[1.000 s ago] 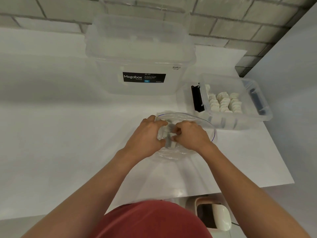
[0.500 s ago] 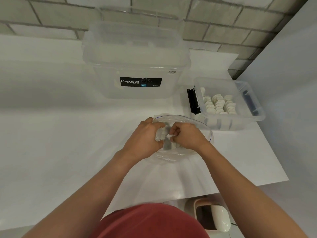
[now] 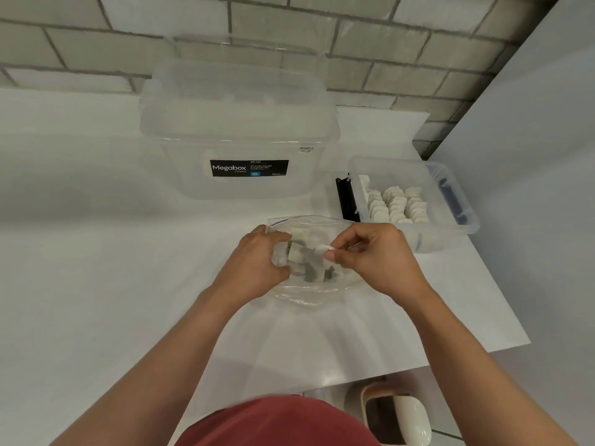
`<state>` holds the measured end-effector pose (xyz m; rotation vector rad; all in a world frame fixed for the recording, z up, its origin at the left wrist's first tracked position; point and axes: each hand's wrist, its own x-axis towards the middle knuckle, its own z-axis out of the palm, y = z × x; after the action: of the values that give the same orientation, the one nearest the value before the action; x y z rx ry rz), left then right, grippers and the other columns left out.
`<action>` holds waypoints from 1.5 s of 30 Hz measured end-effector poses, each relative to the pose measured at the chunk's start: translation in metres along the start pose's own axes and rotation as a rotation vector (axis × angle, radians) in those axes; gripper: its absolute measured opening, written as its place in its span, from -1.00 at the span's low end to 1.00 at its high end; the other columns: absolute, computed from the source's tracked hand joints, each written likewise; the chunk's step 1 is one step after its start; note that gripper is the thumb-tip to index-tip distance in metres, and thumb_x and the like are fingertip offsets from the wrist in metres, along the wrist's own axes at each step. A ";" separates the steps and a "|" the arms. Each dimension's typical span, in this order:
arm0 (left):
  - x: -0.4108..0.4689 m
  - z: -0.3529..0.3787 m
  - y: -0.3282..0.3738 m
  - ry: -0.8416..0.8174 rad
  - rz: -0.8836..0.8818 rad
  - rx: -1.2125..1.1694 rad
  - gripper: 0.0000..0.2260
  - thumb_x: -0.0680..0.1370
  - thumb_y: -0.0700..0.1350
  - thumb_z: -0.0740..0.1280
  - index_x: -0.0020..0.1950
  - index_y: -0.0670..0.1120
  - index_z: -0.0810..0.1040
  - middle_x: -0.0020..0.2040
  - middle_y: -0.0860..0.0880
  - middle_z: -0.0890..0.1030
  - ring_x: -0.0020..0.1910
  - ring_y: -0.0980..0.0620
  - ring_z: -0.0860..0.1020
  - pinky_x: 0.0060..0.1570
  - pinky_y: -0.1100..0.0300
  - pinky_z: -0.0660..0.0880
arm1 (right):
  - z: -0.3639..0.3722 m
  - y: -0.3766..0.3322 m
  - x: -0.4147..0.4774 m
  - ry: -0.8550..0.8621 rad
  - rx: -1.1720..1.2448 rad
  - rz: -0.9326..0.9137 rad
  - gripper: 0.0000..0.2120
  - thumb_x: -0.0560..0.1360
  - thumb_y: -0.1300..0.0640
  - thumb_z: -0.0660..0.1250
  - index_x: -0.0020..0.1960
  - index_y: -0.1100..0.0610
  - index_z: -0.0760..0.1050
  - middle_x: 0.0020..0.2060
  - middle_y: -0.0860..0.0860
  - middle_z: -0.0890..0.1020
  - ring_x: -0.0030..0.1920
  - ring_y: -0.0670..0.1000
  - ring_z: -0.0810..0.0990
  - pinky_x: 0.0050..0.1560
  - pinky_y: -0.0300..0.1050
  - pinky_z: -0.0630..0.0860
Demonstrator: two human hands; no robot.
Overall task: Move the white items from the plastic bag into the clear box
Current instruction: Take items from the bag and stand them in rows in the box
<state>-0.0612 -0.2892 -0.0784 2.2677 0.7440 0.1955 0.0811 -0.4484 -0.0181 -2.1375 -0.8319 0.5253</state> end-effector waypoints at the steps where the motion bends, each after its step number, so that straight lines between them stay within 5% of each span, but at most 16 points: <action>1: 0.000 0.000 0.000 0.000 -0.006 -0.002 -0.47 0.43 -0.07 0.49 0.39 0.08 0.50 0.04 0.07 0.39 0.19 -0.02 0.46 0.02 0.26 0.33 | -0.005 0.002 0.001 -0.003 0.070 0.025 -0.87 0.37 0.11 0.62 -0.22 0.03 0.67 -0.33 -0.06 0.70 -0.32 -0.09 0.67 -0.25 -0.24 0.57; 4: -0.001 0.001 0.002 -0.003 -0.018 0.013 -0.48 0.44 -0.04 0.49 0.39 0.09 0.49 0.04 0.09 0.38 0.19 0.01 0.46 0.01 0.25 0.34 | -0.023 0.005 0.001 -0.021 0.257 0.063 -0.87 0.36 0.18 0.63 -0.18 0.13 0.69 -0.25 0.08 0.72 -0.22 0.06 0.72 0.01 0.02 0.68; 7: 0.000 0.002 0.002 0.005 -0.039 0.037 -0.46 0.44 -0.01 0.49 0.40 0.09 0.47 0.04 0.10 0.38 0.18 0.02 0.46 0.01 0.24 0.35 | -0.045 0.008 0.000 -0.017 0.374 0.069 -0.86 0.35 0.24 0.62 -0.15 0.18 0.69 -0.20 0.13 0.73 -0.18 0.10 0.72 0.10 0.07 0.66; 13: -0.001 0.006 0.006 0.033 -0.089 0.065 -0.45 0.43 0.02 0.49 0.41 0.08 0.48 0.07 0.09 0.42 0.12 0.06 0.46 0.00 0.27 0.34 | -0.105 0.010 0.017 0.144 0.542 -0.053 -0.87 0.34 0.26 0.59 -0.16 0.17 0.68 -0.18 0.22 0.72 -0.15 0.16 0.72 0.05 0.05 0.66; 18: -0.005 0.010 0.014 0.071 -0.120 0.086 -0.47 0.43 0.02 0.48 0.40 0.09 0.49 0.05 0.09 0.43 0.01 0.11 0.44 -0.04 0.29 0.33 | -0.125 0.031 0.058 0.202 0.276 -0.101 -0.91 0.41 0.14 0.59 -0.17 0.09 0.68 -0.28 0.08 0.72 -0.19 0.21 0.71 -0.08 0.34 0.62; 22: -0.010 0.012 0.019 0.094 -0.155 0.100 -0.47 0.43 0.00 0.49 0.39 0.09 0.49 0.05 0.09 0.44 0.00 0.11 0.48 -0.07 0.28 0.33 | -0.123 0.054 0.094 0.103 0.026 -0.091 -0.90 0.39 0.08 0.60 -0.21 0.00 0.68 -0.35 -0.02 0.70 -0.30 0.02 0.69 -0.15 0.12 0.67; 27: -0.016 0.014 0.026 0.116 -0.185 0.113 -0.47 0.42 0.01 0.50 0.38 0.08 0.50 0.09 0.07 0.47 0.03 0.08 0.51 -0.05 0.25 0.35 | -0.101 0.062 0.122 -0.145 -0.154 -0.047 -0.87 0.33 0.11 0.64 -0.22 0.04 0.70 -0.38 -0.08 0.69 -0.34 -0.15 0.62 -0.30 -0.30 0.48; 33: -0.023 0.012 0.030 0.143 -0.198 0.127 -0.48 0.42 -0.01 0.50 0.37 0.08 0.51 0.06 0.08 0.46 0.01 0.08 0.51 -0.05 0.26 0.35 | -0.071 0.070 0.155 -0.172 -0.356 -0.052 -0.85 0.29 0.04 0.64 -0.29 -0.06 0.66 -0.29 -0.18 0.68 -0.13 -0.09 0.66 -0.05 -0.12 0.59; 39: -0.022 0.011 0.029 0.130 -0.182 0.126 -0.48 0.42 -0.01 0.50 0.37 0.08 0.51 0.04 0.08 0.43 0.02 0.06 0.50 -0.06 0.26 0.35 | -0.061 0.076 0.161 -0.098 -0.489 -0.005 -0.80 0.28 -0.04 0.63 -0.22 -0.06 0.63 -0.21 -0.11 0.67 -0.13 0.02 0.64 -0.05 -0.01 0.64; 45: -0.019 0.011 0.025 0.098 -0.164 0.113 -0.45 0.42 0.00 0.50 0.40 0.06 0.49 0.03 0.09 0.42 0.04 0.07 0.49 -0.04 0.29 0.34 | -0.084 0.064 0.141 0.034 -0.346 -0.050 -0.77 0.25 -0.15 0.63 -0.23 -0.15 0.61 -0.21 -0.14 0.69 -0.08 -0.01 0.64 -0.03 -0.05 0.60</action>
<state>-0.0613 -0.3204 -0.0677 2.3018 1.0108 0.1920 0.2556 -0.4234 -0.0293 -2.4228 -1.0137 0.3366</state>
